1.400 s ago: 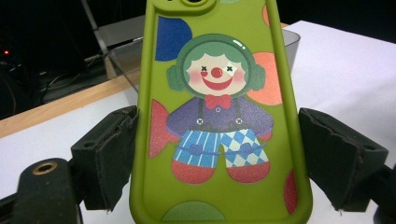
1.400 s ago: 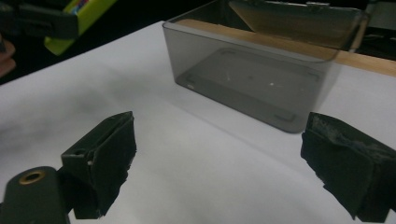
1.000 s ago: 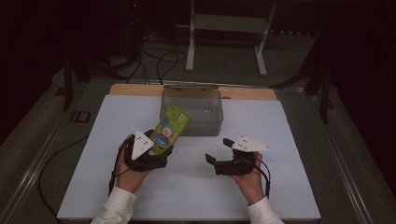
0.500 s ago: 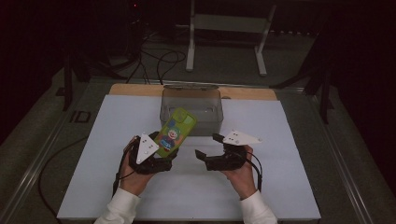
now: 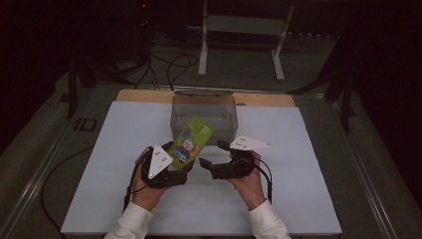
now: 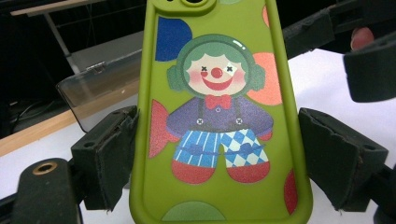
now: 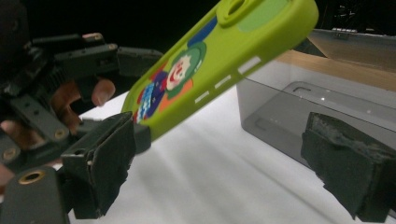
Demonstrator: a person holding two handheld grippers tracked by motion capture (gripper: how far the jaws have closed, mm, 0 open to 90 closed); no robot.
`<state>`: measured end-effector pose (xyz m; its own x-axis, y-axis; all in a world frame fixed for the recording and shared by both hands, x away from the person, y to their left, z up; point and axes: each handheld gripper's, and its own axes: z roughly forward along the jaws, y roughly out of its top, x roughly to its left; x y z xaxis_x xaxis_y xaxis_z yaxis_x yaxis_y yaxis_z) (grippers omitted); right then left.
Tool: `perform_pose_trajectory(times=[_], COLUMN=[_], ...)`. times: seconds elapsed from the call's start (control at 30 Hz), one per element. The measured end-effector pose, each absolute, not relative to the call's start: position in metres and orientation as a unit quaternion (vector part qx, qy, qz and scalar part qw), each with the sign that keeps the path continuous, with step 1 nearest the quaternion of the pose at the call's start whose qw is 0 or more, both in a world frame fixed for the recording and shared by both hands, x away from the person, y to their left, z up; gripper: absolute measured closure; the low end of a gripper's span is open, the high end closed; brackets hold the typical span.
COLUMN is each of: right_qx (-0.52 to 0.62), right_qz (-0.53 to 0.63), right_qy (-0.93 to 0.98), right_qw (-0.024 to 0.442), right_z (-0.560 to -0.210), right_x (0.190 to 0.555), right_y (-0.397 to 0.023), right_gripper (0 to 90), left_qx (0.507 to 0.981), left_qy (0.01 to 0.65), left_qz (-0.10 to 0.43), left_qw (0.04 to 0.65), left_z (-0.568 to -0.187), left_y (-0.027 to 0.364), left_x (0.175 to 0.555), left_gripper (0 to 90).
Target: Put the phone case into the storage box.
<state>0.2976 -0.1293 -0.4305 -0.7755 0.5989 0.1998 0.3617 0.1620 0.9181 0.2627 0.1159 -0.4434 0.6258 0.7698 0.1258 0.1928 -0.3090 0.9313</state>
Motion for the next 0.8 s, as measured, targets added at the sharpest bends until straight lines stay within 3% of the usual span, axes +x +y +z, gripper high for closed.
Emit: perform_pose_trajectory(times=[0.53,0.67,0.8], right_qx=[0.323,0.333,0.344], right_qz=[0.568,0.571,0.573], right_qy=[0.752,0.746,0.741], right_qw=[0.084,0.075,0.058], right_z=[-0.428,-0.429,-0.43], right_x=[0.304,0.306,0.307], right_y=[-0.111,-0.109,-0.109], right_gripper=[16.5,27.7,45.8], left_qx=[0.742,0.736,0.729], left_qy=[0.329,0.333,0.342], left_qz=[0.288,0.291,0.287], left_qw=[0.509,0.512,0.519], left_z=[-0.45,-0.451,-0.452], left_y=[0.108,0.108,0.108], left_x=[0.26,0.259,0.259], left_gripper=[15.5,15.5,15.5])
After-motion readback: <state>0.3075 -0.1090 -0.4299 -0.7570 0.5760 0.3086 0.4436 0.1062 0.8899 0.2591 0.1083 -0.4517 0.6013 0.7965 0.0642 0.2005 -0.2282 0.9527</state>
